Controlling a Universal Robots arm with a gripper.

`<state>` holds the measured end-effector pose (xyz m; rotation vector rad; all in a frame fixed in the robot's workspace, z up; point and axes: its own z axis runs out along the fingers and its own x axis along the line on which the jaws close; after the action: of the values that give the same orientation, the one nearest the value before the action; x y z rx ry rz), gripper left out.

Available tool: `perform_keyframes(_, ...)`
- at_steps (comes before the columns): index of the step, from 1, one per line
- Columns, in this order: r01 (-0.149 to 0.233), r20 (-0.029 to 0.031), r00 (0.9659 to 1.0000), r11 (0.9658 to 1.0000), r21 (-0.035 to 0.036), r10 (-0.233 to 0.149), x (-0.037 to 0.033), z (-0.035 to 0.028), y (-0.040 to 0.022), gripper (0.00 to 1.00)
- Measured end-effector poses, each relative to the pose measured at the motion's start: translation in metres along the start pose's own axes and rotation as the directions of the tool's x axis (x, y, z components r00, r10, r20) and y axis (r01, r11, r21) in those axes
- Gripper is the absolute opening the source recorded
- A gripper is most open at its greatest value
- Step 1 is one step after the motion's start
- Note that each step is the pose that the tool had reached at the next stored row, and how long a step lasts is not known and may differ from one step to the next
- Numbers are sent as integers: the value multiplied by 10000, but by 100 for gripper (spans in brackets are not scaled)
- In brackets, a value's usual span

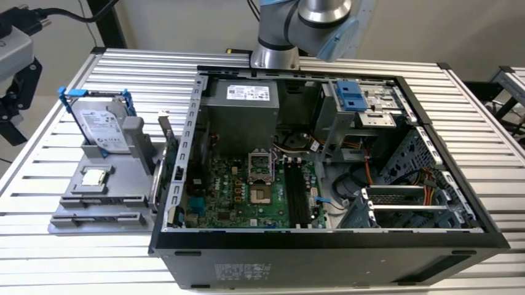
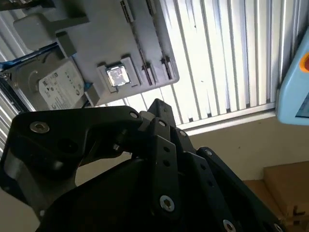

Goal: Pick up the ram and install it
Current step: 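Pick up the ram and move it above insertion slot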

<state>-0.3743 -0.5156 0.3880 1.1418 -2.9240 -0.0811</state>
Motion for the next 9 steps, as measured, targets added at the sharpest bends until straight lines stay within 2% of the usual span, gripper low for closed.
perform_keyframes(5, 679, -58, 9977, 9977, 11, -679, 0, 2, -1, 0)
perform_keyframes(9, 1211, -128, 9926, 9926, 41, -1210, 0, 4, 0, 0)
